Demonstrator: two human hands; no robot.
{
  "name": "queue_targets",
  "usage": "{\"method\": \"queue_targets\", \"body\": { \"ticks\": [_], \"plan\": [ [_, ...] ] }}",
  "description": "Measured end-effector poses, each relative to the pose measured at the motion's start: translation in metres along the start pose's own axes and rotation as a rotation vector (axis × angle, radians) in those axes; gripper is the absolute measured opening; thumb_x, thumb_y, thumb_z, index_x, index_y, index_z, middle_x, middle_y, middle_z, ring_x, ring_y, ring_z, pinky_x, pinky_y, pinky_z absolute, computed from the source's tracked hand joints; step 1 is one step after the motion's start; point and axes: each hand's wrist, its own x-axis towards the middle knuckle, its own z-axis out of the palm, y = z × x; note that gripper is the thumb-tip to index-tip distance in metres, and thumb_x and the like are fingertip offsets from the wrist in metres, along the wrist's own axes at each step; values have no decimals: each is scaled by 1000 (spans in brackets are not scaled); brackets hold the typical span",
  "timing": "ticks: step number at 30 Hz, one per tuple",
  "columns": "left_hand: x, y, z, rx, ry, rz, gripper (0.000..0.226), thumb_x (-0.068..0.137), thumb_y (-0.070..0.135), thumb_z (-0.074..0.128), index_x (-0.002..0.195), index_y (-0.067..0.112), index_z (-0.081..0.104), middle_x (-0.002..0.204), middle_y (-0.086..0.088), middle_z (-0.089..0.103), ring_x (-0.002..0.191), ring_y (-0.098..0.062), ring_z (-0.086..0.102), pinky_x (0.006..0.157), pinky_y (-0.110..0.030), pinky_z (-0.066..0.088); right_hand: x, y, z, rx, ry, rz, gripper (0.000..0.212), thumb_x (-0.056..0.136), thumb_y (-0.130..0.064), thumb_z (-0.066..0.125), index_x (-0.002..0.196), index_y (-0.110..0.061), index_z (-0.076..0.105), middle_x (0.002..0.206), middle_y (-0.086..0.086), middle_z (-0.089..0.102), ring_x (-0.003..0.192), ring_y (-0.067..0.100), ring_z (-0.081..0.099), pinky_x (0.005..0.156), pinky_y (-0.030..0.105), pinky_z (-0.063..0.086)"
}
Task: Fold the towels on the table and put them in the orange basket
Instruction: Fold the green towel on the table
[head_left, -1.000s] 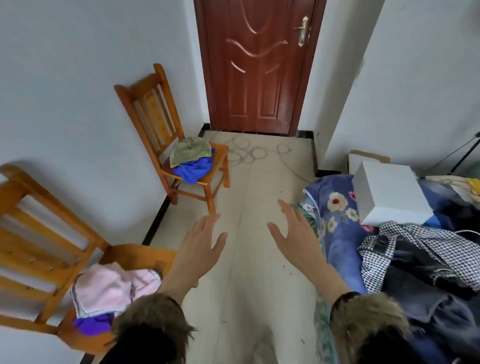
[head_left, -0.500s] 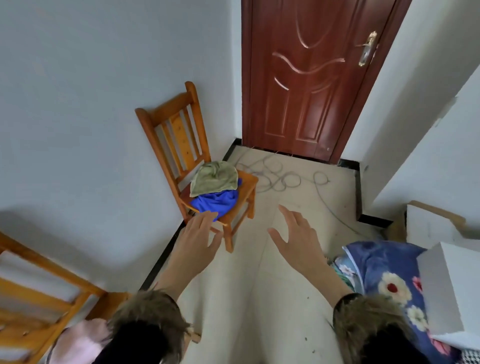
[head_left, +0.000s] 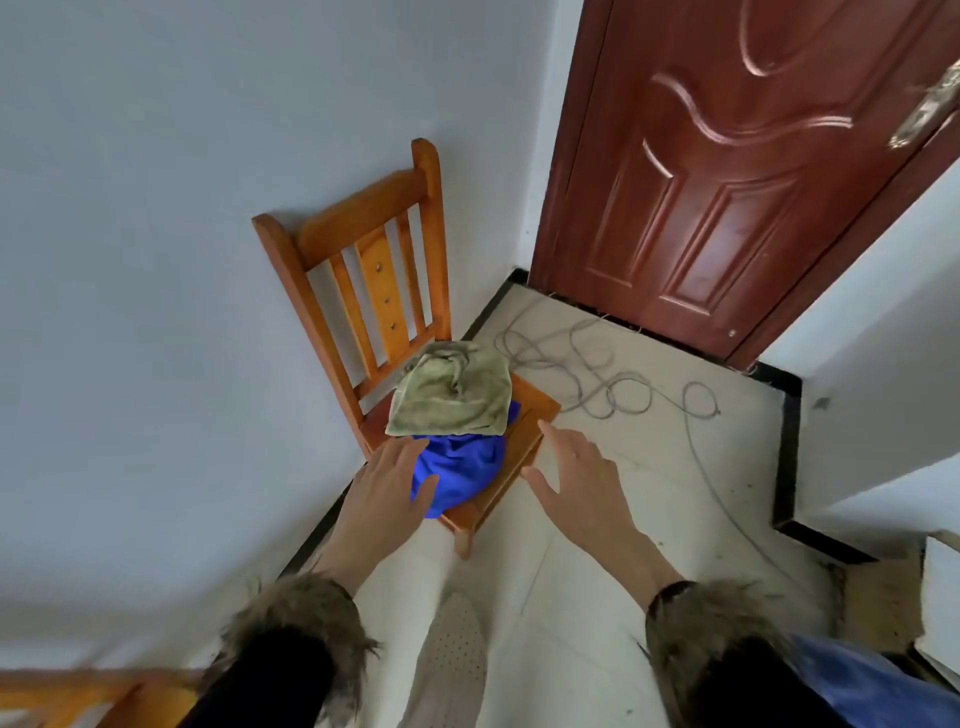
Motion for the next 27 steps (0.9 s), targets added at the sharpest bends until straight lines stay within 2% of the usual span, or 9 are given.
{"method": "queue_targets", "body": {
  "ticks": [9,14,18,21,24,26,27],
  "plan": [
    [166,-25,31,66,-211,-26,45,96,32,43,138,15,36,142,-1,39,130,-18,37,104,-32,34,162,13,43,-23,-190,48,55,95,-37,42,145,-20,24,139,3,39,121,23,43,94,38,38],
    [211,-56,98,123,-313,-21,47,97,34,39,141,19,31,145,0,32,131,-16,34,102,-28,33,217,52,100,61,-309,183,52,94,-34,45,142,-23,27,137,2,41,121,23,43,96,41,38],
    [238,-83,167,132,-387,-39,52,97,32,38,145,18,25,151,-3,22,138,-15,24,105,-29,29,260,96,164,83,-424,237,49,96,-31,42,142,-21,29,140,3,40,127,23,40,100,43,37],
    [258,-101,215,164,-416,-14,54,96,29,39,147,18,22,152,-6,20,139,-18,22,108,-31,28,289,128,214,222,-480,362,43,98,-23,37,141,-14,33,142,8,41,128,25,41,102,40,38],
    [272,-114,255,203,-463,-20,56,98,29,35,148,18,14,156,-6,8,143,-21,12,116,-34,15,312,156,261,324,-505,538,38,99,-19,35,136,-10,39,134,10,50,121,27,48,93,34,39],
    [277,-119,276,183,-482,-23,56,98,28,34,149,18,13,157,-5,5,144,-21,8,117,-37,11,323,168,287,410,-544,658,25,98,-18,37,119,-11,47,117,13,53,109,27,51,87,34,40],
    [277,-119,278,176,-470,-8,56,98,28,34,149,19,13,157,-4,5,144,-20,8,117,-38,11,327,168,292,478,-550,719,16,96,-19,38,110,-14,46,112,11,51,105,25,51,87,35,42]
  ]
}}
